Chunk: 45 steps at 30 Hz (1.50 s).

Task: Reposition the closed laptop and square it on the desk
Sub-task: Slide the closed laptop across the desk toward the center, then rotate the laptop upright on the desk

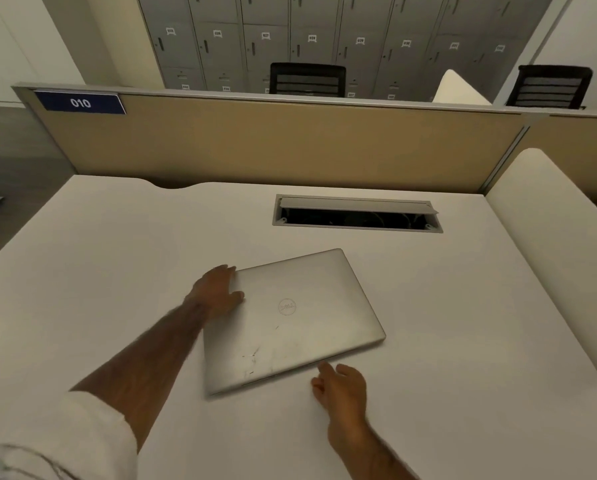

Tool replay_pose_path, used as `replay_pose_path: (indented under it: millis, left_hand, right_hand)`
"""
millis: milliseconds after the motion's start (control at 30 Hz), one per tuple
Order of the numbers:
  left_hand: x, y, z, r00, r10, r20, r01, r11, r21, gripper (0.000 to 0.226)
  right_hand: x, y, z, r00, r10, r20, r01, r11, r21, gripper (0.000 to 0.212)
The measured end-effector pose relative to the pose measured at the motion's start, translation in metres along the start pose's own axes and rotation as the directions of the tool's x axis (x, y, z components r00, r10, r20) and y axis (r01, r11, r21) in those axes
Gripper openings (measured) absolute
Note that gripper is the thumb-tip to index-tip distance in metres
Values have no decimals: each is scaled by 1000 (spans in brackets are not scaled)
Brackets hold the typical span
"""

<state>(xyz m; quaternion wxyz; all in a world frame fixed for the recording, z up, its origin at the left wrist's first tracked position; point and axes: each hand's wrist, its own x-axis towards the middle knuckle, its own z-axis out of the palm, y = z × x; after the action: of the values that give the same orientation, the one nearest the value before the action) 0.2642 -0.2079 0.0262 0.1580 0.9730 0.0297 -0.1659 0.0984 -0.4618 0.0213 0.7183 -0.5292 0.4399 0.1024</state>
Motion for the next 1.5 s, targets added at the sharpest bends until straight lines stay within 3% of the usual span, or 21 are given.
replay_pose_path:
  millis: [367, 600, 833, 1033, 1267, 1500]
  left_hand:
    - [19, 15, 2, 999, 44, 8, -44, 997, 70, 75]
    - [21, 17, -5, 997, 30, 72, -37, 995, 92, 79]
    - [14, 13, -1, 996, -11, 87, 6, 999, 53, 63]
    - [-11, 13, 14, 995, -63, 71, 67, 997, -50, 64]
    - [-40, 18, 26, 990, -116, 74, 122, 989, -80, 62]
    - [-64, 25, 35, 981, -173, 90, 183, 975, -125, 58]
  right_hand:
    - [-9, 11, 38, 999, 48, 8, -49, 990, 136, 13]
    - [-4, 9, 41, 995, 97, -24, -92, 982, 166, 15]
    - [1, 6, 34, 993, 108, -45, -98, 978, 182, 18]
    - [9, -5, 18, 993, 44, -106, -35, 996, 88, 22]
    - [17, -19, 3, 992, -55, -118, 49, 997, -54, 11]
    - [31, -28, -10, 981, -152, -121, 124, 970, -209, 27]
